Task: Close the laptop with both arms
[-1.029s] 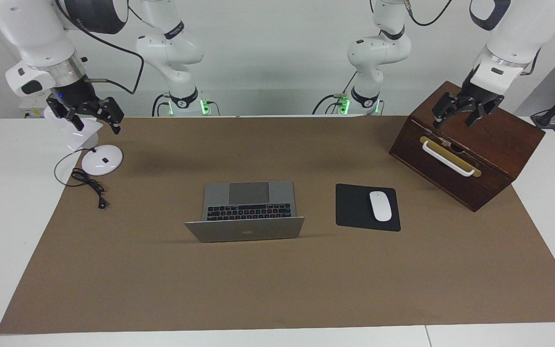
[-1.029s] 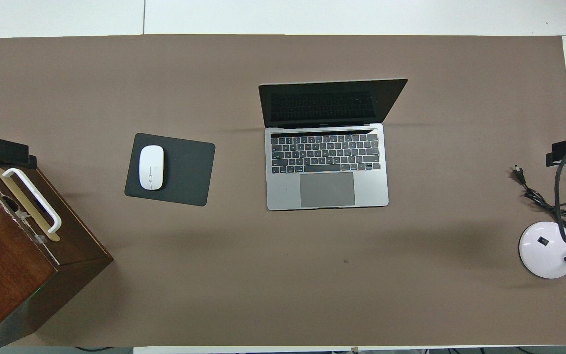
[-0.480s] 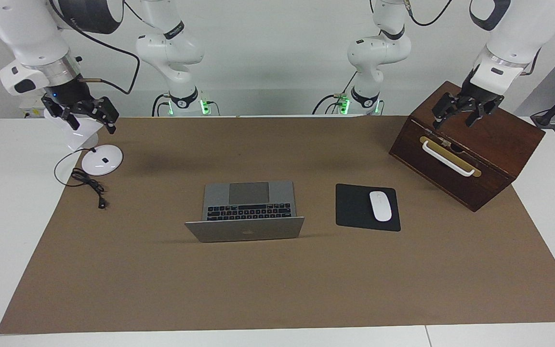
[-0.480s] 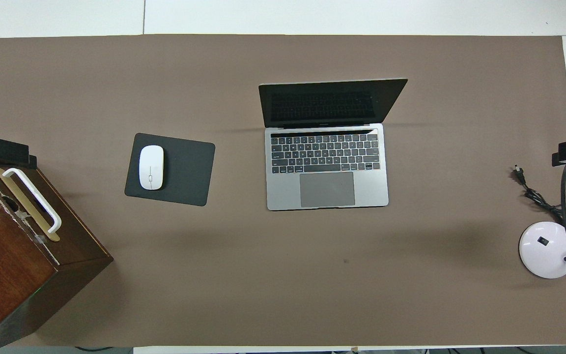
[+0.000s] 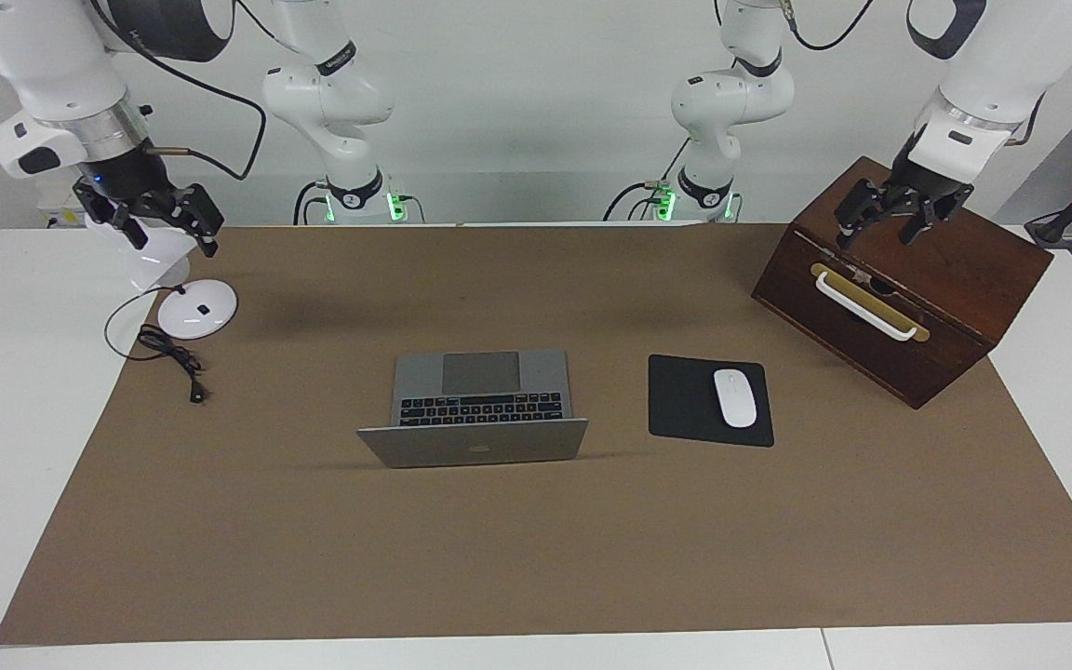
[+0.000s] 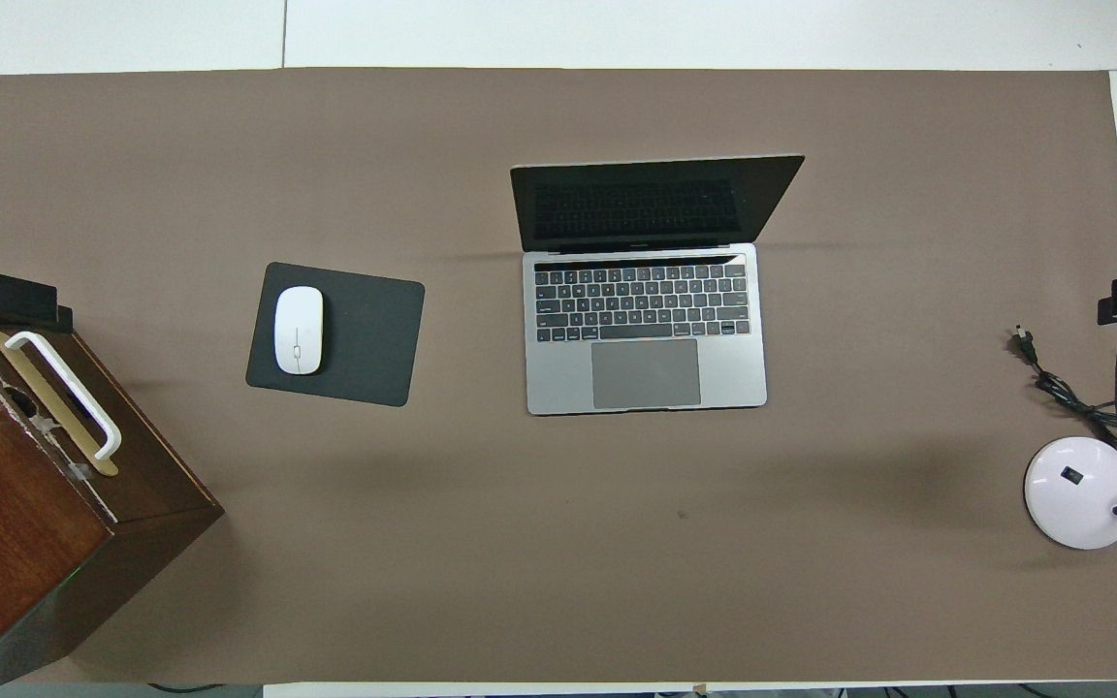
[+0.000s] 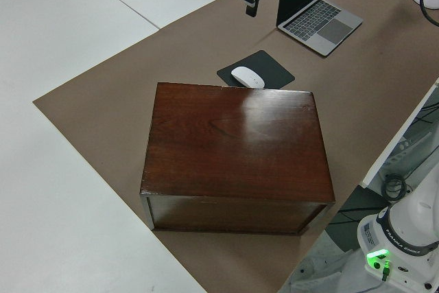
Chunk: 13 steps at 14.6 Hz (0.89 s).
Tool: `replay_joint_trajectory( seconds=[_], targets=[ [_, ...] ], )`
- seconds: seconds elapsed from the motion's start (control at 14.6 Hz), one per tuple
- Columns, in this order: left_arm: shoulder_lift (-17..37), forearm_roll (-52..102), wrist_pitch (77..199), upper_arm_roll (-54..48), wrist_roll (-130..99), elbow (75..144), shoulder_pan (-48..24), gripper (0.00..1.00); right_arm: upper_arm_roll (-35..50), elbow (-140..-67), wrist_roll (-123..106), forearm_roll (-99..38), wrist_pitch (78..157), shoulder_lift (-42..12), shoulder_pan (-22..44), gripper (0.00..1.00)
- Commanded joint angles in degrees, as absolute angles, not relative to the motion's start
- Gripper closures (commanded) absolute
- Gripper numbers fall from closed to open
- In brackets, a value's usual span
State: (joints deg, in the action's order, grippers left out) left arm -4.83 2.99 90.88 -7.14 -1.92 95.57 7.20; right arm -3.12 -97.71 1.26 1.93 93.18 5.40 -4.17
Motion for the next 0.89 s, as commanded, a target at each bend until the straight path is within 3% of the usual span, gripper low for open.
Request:
replay_joint_trajectory(
  seconds=[0.0, 0.07, 0.21, 0.34, 0.48, 0.82],
  targets=[
    [-6.15, 2.29, 92.02, -7.38, -1.5, 97.21, 7.82, 0.0, -2.81, -99.05, -2.1, 2.11, 95.27, 6.33, -5.27, 0.0],
    [-6.15, 2.2, 92.02, -7.38, -1.49, 97.21, 7.91, 0.0, -2.81, -99.14, -2.89, 2.11, 96.4, 6.24, -5.53, 0.0],
    [-6.15, 2.2, 92.02, -7.38, -1.41, 97.29, 7.82, 0.0, -2.81, -98.79, -3.25, 2.2, 97.11, 5.8, -5.89, 0.17],
    [-6.15, 2.2, 91.85, -7.47, -1.49, 97.29, 7.56, 0.0, -2.81, -98.35, -3.25, 2.11, 98.17, 5.02, -5.98, 0.53],
    [-6.15, 2.2, 91.93, -7.38, -1.76, 97.29, 7.82, 0.0, -2.81, -95.12, -3.34, 2.11, 97.91, 2.65, -6.15, 1.0],
    [-6.15, 2.2, 92.02, -7.38, -2.02, 97.29, 7.82, 0.0, -2.81, -88.52, -3.34, 2.46, 98.52, -3.41, -6.33, 1.0]
  ],
)
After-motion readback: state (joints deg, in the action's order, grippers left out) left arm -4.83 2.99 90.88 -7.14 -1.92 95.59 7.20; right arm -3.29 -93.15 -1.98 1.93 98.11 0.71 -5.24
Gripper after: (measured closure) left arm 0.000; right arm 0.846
